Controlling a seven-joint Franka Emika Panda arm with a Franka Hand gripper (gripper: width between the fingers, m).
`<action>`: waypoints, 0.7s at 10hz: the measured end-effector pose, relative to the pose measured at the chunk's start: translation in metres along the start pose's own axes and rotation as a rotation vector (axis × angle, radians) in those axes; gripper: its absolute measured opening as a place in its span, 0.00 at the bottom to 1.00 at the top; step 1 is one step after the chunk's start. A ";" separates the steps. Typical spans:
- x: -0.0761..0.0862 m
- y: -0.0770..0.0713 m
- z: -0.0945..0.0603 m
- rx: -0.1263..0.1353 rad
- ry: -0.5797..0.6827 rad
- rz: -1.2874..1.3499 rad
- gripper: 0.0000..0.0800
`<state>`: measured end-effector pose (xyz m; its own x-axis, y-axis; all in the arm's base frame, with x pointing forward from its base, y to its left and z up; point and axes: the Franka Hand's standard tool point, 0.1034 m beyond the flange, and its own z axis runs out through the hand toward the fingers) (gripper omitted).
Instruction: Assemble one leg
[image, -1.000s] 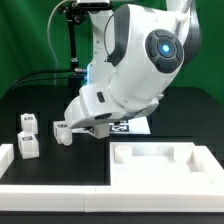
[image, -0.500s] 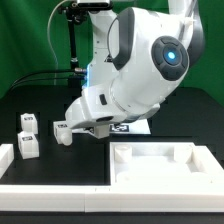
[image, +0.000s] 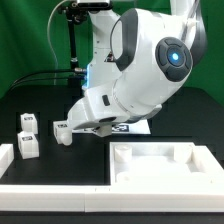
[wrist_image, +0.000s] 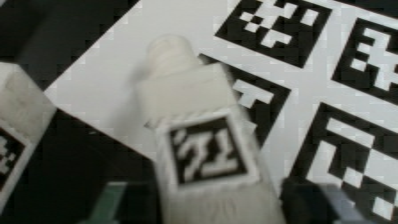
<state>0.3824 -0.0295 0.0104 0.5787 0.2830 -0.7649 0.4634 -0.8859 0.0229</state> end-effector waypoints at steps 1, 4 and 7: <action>0.000 0.000 0.000 0.000 0.000 0.000 0.36; 0.001 -0.004 -0.035 0.050 -0.004 0.025 0.36; 0.003 0.007 -0.123 0.160 0.070 0.052 0.36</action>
Offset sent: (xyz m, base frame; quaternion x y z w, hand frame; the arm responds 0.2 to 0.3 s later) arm 0.0362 0.0313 0.0378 0.0787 -0.0260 0.0510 0.9953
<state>0.4697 0.0103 0.0876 0.6469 0.2551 -0.7187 0.3219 -0.9456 -0.0460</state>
